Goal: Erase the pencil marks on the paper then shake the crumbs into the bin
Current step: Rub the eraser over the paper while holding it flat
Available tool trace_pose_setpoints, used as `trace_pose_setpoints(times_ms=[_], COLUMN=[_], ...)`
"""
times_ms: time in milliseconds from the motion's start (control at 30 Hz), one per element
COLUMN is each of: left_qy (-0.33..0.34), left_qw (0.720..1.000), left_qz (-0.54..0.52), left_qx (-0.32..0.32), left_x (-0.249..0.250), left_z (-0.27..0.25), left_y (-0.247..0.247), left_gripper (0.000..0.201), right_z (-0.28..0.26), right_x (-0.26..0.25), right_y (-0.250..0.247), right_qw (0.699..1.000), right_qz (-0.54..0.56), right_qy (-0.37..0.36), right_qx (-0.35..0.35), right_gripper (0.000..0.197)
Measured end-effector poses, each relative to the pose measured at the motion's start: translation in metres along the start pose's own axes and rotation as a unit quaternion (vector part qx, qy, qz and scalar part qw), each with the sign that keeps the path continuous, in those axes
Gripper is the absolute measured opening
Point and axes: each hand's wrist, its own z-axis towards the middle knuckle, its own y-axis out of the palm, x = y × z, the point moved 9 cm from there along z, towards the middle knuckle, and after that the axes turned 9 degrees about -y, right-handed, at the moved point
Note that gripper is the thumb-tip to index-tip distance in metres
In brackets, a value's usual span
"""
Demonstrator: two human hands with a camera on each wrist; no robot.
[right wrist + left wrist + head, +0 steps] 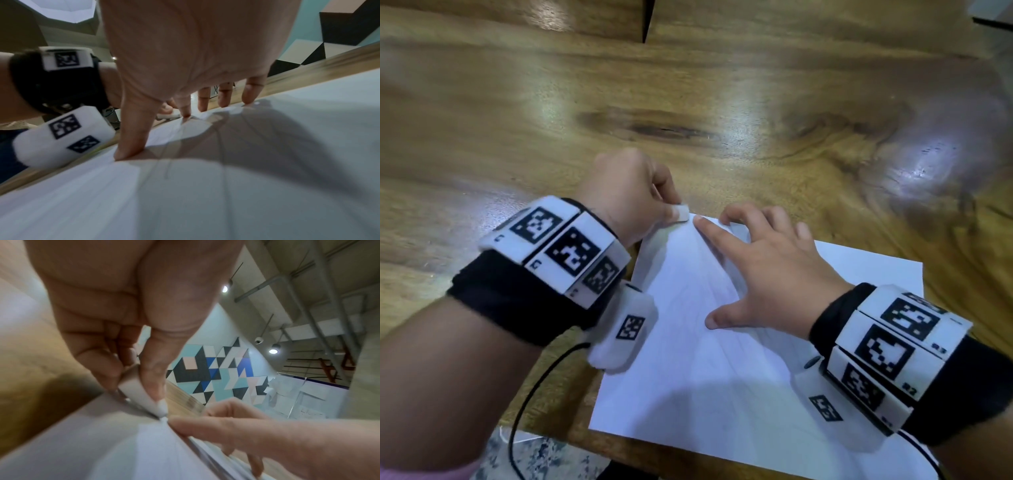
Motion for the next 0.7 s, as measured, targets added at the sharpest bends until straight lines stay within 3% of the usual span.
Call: trace_pose_setpoints(times_ms=[67,200,400,467,600,700], left_qy=[0.006,-0.01,-0.002,0.0,-0.023,-0.015], left_qw=[1.0,0.991,0.999,0.998,0.986,0.994], left_qz=[0.016,0.067,0.032,0.053,0.096,0.065], left_qx=[-0.011,-0.114,-0.008,-0.018,-0.132,-0.091], left_x=[-0.002,-0.019,0.008,0.004,-0.021,-0.015], left_z=[-0.002,-0.03,0.001,-0.007,-0.044,-0.031], left_y=[0.004,0.025,0.001,0.006,0.027,0.015], left_gripper=[0.009,0.015,0.01,0.01,0.015,0.015], right_z=[0.0,0.0,0.001,0.001,0.0,0.001], right_x=[0.0,0.0,0.0,0.0,0.0,0.0], right_y=[0.0,0.0,0.001,0.001,0.0,0.0], right_qw=[1.0,1.0,1.0,1.0,1.0,1.0], right_qz=[0.0,0.007,0.003,0.002,0.003,-0.001], right_qy=[0.0,-0.001,0.0,0.0,-0.003,-0.003], right_qx=[0.0,0.002,0.0,-0.001,-0.002,-0.006], right_gripper=[0.111,0.11,0.112,0.111,0.11,0.111])
